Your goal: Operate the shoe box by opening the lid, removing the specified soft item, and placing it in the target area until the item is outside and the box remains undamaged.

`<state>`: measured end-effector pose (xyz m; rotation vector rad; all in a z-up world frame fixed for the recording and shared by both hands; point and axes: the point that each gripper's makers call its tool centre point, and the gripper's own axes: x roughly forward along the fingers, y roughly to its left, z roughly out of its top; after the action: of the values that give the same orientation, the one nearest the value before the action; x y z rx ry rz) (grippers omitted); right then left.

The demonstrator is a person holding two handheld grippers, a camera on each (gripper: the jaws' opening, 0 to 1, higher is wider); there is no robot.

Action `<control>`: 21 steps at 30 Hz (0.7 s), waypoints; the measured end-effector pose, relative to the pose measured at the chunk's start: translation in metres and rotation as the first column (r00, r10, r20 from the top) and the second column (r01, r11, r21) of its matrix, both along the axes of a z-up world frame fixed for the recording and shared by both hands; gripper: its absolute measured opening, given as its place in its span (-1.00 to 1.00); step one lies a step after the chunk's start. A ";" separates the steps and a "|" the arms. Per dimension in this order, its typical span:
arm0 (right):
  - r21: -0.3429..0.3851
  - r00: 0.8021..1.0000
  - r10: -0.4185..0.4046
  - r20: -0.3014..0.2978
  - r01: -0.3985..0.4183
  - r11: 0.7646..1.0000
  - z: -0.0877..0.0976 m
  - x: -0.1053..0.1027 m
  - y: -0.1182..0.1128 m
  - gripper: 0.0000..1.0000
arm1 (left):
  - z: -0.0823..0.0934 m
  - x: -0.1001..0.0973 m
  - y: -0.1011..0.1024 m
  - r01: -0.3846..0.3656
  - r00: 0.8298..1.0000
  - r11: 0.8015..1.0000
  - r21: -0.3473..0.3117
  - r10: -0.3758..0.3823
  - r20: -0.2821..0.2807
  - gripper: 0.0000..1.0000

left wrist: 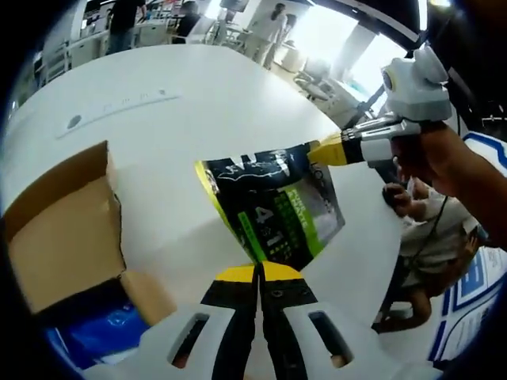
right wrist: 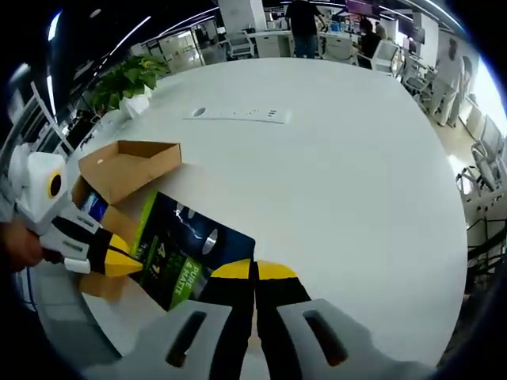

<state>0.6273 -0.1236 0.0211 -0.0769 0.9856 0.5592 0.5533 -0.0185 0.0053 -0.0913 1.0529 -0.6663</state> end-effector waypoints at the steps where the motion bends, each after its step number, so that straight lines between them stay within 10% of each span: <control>1: 0.000 1.000 -0.001 -0.003 0.001 1.000 -0.003 0.001 0.000 -1.00 | -0.001 0.001 0.000 0.000 1.000 1.000 0.002 0.000 -0.001 -1.00; 21: -0.013 1.000 0.014 -0.012 -0.014 1.000 -0.027 0.008 -0.001 -1.00 | -0.019 -0.001 -0.004 0.077 0.996 0.976 0.205 -0.085 0.030 -1.00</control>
<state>0.6353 -0.1246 -0.0062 -0.0921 1.0006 0.5670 0.5522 -0.0226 -0.0140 0.1426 1.0861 -0.6276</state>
